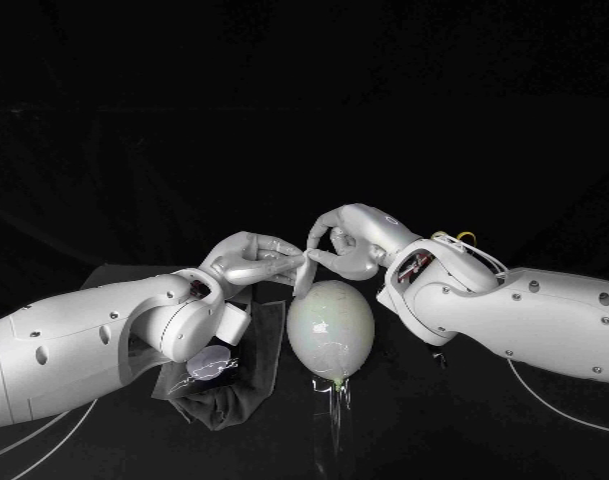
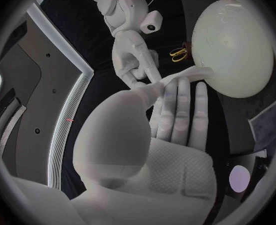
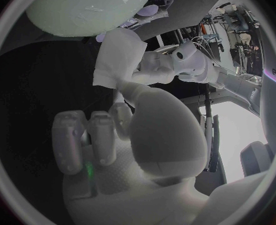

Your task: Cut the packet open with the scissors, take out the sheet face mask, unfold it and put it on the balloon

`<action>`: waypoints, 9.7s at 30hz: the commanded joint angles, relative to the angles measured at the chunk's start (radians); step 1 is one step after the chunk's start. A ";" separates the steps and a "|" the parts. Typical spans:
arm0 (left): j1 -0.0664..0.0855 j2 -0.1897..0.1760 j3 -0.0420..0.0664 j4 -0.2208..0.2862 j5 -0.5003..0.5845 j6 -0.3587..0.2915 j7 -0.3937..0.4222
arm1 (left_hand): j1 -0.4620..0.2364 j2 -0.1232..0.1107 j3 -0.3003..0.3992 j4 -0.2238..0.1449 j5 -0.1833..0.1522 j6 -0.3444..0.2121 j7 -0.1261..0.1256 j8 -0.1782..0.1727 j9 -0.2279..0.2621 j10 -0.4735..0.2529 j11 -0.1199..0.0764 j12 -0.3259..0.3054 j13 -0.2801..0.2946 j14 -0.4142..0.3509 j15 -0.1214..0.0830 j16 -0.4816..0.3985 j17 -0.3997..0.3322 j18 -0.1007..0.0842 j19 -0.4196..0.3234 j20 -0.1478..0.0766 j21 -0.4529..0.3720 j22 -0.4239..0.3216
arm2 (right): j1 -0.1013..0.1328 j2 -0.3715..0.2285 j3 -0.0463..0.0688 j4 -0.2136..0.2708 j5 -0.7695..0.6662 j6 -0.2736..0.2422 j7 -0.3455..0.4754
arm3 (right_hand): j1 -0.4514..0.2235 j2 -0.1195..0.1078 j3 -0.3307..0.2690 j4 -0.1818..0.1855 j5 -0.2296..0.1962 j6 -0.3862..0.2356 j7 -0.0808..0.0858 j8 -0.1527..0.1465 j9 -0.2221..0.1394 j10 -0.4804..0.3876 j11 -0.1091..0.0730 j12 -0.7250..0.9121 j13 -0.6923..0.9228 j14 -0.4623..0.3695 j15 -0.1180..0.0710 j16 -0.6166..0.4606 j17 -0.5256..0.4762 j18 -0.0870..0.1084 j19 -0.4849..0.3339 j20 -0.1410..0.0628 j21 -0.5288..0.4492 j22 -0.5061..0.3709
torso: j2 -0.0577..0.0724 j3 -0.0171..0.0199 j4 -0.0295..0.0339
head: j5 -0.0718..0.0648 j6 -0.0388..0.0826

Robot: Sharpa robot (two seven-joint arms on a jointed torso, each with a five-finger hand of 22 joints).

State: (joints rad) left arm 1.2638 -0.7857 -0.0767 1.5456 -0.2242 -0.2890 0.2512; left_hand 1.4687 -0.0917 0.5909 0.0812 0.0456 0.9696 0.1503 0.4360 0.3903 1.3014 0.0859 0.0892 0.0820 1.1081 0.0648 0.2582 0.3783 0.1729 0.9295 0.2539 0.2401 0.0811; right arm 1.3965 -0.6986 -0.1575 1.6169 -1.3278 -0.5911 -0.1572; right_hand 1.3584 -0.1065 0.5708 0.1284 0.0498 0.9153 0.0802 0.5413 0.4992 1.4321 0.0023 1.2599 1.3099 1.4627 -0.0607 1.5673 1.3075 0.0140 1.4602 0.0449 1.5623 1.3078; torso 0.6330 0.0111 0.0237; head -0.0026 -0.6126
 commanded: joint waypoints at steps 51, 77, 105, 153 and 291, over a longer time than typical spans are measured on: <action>0.001 -0.017 0.001 0.024 0.044 0.063 0.010 | -0.050 -0.007 0.066 -0.050 0.003 -0.004 -0.006 0.023 0.065 0.019 0.000 -0.001 0.003 0.009 -0.002 -0.009 0.013 0.008 0.004 -0.010 0.039 0.019 | 0.000 -0.037 -0.001 0.014 0.116 0.038 0.140 | 0.015 0.036 -0.001 -0.047 -0.001 0.001 0.056 -0.189 -0.093 -0.044 0.051 -0.038 0.044 0.108 0.048 0.004 0.263 -0.008 0.098 0.052 -0.015 0.255 | 0.000 -0.0002 0.0004 | 0.000 0.001; 0.001 -0.020 0.001 0.027 -0.094 0.027 0.015 | -0.054 -0.005 0.071 -0.062 0.003 -0.007 -0.004 0.022 0.070 0.017 0.002 -0.003 0.003 0.007 -0.001 -0.012 0.015 0.008 0.007 -0.015 0.051 0.025 | 0.000 -0.052 -0.001 0.020 0.136 0.106 0.159 | -0.016 0.058 -0.020 -0.009 -0.002 0.021 0.039 -0.174 -0.077 -0.045 0.037 -0.043 0.039 0.108 0.036 0.004 0.263 -0.008 0.098 0.041 -0.014 0.256 | 0.000 0.0000 0.0005 | -0.001 -0.001; 0.001 -0.025 0.001 0.037 -0.296 -0.046 0.026 | -0.056 -0.008 0.078 -0.082 0.004 -0.005 -0.001 0.020 0.075 0.018 0.003 -0.005 0.005 0.007 -0.002 -0.016 0.018 0.007 0.004 -0.021 0.067 0.034 | 0.000 -0.062 -0.001 0.026 0.139 0.150 0.152 | -0.040 0.061 -0.034 0.027 -0.002 0.035 0.027 -0.153 -0.061 -0.035 0.027 -0.034 0.042 0.108 0.026 0.004 0.263 -0.011 0.105 0.031 -0.002 0.260 | 0.000 0.0000 0.0004 | -0.002 -0.002; 0.001 -0.024 0.002 0.042 -0.724 -0.268 0.163 | -0.061 -0.009 0.097 -0.100 0.003 0.000 -0.003 0.006 0.081 0.004 0.006 -0.010 0.010 -0.009 0.003 -0.031 0.030 -0.013 -0.064 -0.010 0.079 0.046 | 0.003 -0.070 -0.001 0.025 0.412 0.197 0.036 | -0.017 0.077 -0.009 0.027 -0.001 0.086 -0.003 -0.092 -0.027 0.009 0.001 0.031 0.081 0.108 0.005 0.004 0.263 -0.014 0.111 0.012 0.008 0.263 | -0.001 0.0001 0.0004 | -0.002 0.000; 0.092 0.128 0.028 -0.198 -0.207 -0.042 0.040 | -0.061 0.014 0.126 -0.075 0.003 -0.051 0.030 0.017 0.172 -0.078 0.041 -0.026 -0.013 -0.071 0.039 -0.100 0.031 0.001 -0.151 -0.002 0.219 0.134 | 0.068 0.039 0.004 -0.168 0.487 -0.051 -0.242 | -0.006 0.067 0.012 0.004 0.000 0.079 -0.006 -0.076 -0.017 0.012 -0.003 0.026 0.078 0.108 -0.001 0.004 0.263 -0.014 0.111 0.005 0.008 0.263 | 0.000 0.0004 -0.0003 | -0.046 0.036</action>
State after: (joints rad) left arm 1.3531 -0.6612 -0.0506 1.3494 -0.4624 -0.3652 0.2910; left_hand 1.4077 -0.0868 0.7119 0.0041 0.0457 0.9264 0.1787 0.4464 0.4479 1.2186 0.1289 0.0660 0.0705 1.0349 0.1020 0.1624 0.4103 0.1629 0.7756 0.2501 0.4529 0.2135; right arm 1.4631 -0.6610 -0.1540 1.4494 -0.8386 -0.6580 -0.3870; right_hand 1.3403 -0.0395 0.5795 0.1337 0.0465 0.9870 0.0740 0.4159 0.4433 1.4412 0.0002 1.2885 1.3099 1.4645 -0.0549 1.5661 1.3081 0.0141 1.4638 0.0557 1.5674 1.3081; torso 0.6334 0.0115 0.0235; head -0.0474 -0.5777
